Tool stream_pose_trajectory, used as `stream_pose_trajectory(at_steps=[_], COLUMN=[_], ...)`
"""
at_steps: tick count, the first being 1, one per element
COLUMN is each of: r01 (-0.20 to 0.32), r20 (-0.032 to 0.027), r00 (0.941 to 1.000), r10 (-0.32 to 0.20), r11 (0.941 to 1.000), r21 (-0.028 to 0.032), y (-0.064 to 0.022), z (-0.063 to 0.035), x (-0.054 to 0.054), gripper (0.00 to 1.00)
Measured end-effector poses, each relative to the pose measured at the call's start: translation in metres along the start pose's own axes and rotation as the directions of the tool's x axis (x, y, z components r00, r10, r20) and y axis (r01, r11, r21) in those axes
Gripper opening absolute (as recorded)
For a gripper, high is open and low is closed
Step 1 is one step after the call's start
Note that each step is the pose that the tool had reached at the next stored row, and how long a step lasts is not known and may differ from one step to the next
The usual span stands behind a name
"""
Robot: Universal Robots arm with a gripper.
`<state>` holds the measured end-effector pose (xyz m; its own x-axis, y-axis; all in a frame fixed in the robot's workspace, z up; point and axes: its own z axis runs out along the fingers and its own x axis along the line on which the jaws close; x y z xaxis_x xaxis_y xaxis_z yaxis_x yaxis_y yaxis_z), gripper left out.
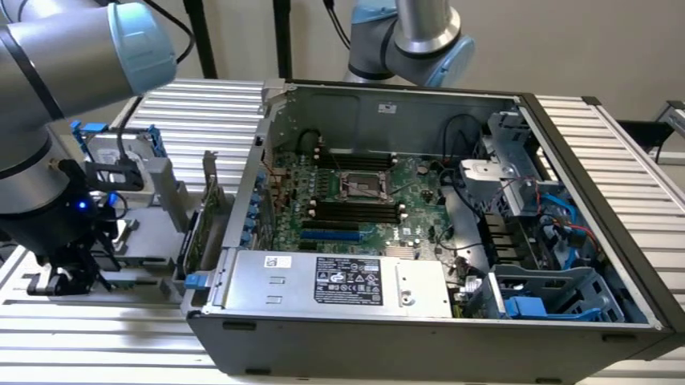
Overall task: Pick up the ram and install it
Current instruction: 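Pick up the ram and move it above insertion slot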
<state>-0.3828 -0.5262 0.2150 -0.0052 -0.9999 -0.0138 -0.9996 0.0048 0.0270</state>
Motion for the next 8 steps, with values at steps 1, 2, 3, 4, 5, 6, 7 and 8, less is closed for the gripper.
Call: stream_pose_trajectory(at_steps=[1,2,3,4,5,6,7,8], r01=[0.0,0.0,0.001,0.0,0.0,0.001,0.001,0.001], r20=[-0.0001,0.0,0.0005,0.001,0.0016,0.0021,0.0028,0.0033], r00=[1.0,1.0,1.0,1.0,1.0,1.0,1.0,1.0], r10=[0.0,0.0,-0.001,0.0,0.0,-0.001,-0.001,-0.001], r11=[1.0,1.0,1.0,1.0,1.0,1.0,1.0,1.0], r21=[-0.0002,-0.0002,-0.0001,-0.0001,-0.0001,-0.0001,-0.0001,-0.0002], y=[-0.0002,-0.0004,-0.0004,-0.0005,-0.0005,-0.0006,-0.0006,-0.0007], z=[0.0017,0.0035,0.0054,0.0071,0.0088,0.0097,0.0106,0.0111], x=[0.0001,0.0001,0.0001,0.0001,0.0002,0.0001,0.0001,-0.0001], gripper=[0.36,0.36,0.36,0.36,0.36,0.36,0.36,0.36])
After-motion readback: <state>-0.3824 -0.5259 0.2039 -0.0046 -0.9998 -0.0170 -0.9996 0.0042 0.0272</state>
